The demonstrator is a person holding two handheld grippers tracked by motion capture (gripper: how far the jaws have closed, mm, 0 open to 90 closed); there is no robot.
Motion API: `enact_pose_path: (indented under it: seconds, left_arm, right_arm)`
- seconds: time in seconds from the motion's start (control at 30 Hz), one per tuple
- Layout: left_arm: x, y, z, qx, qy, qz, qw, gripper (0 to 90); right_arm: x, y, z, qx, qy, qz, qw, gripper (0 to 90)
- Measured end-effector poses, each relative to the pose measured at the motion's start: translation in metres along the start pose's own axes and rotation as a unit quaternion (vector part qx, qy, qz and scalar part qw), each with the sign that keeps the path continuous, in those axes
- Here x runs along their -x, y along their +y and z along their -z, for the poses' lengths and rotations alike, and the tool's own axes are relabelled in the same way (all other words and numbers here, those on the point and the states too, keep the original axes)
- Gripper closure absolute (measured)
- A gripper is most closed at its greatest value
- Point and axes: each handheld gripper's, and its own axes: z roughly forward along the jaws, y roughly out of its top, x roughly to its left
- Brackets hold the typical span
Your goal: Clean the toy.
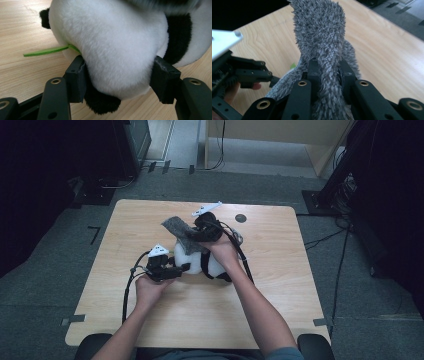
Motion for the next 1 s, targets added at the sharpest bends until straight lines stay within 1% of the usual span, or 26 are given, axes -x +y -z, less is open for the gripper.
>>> enact_pose_path:
  seconds: [0.07,0.13,0.2,0.4,0.43,0.5,0.63,0.73,1.0]
  left_arm:
    - [0.000,0.000,0.000,-0.001,0.000,0.000,1.0000,38.0]
    - [0.000,0.000,0.000,0.000,-0.001,0.000,1.0000,37.9]
    - [0.000,0.000,0.000,0.000,0.000,0.000,1.0000,37.9]
    - [-0.001,0.000,0.000,0.001,-0.001,0.000,1.0000,38.2]
    - [-0.001,-0.001,0.000,0.001,-0.001,0.000,1.0000,38.2]
    - [-0.001,-0.001,0.000,0.001,-0.001,0.000,1.0000,38.2]
    - [-0.001,-0.001,0.000,0.000,-0.001,0.000,1.0000,38.3]
    - [-0.002,-0.001,0.000,-0.002,-0.003,0.001,1.0000,38.3]
    - [-0.002,-0.001,0.000,-0.003,-0.004,0.002,1.0000,38.4]
  right_arm:
    - [0.001,-0.004,-0.004,-0.006,0.001,0.000,1.0000,76.5]
    - [0.002,-0.008,-0.004,-0.003,-0.003,0.004,1.0000,76.3]
    - [0.005,-0.010,-0.002,-0.002,-0.001,0.003,1.0000,76.2]
    - [0.011,-0.015,0.007,-0.007,-0.009,0.003,0.9999,75.8]
    - [0.012,-0.017,0.010,-0.009,-0.012,0.000,0.9999,75.7]
    - [0.017,-0.021,0.015,-0.009,-0.018,0.001,0.9998,75.7]
    - [0.026,-0.028,0.027,-0.008,-0.022,-0.013,0.9996,75.6]
    - [0.030,-0.033,0.037,-0.009,-0.028,-0.017,0.9994,75.6]
    - [0.042,-0.049,0.068,0.005,-0.043,-0.026,0.9988,75.5]
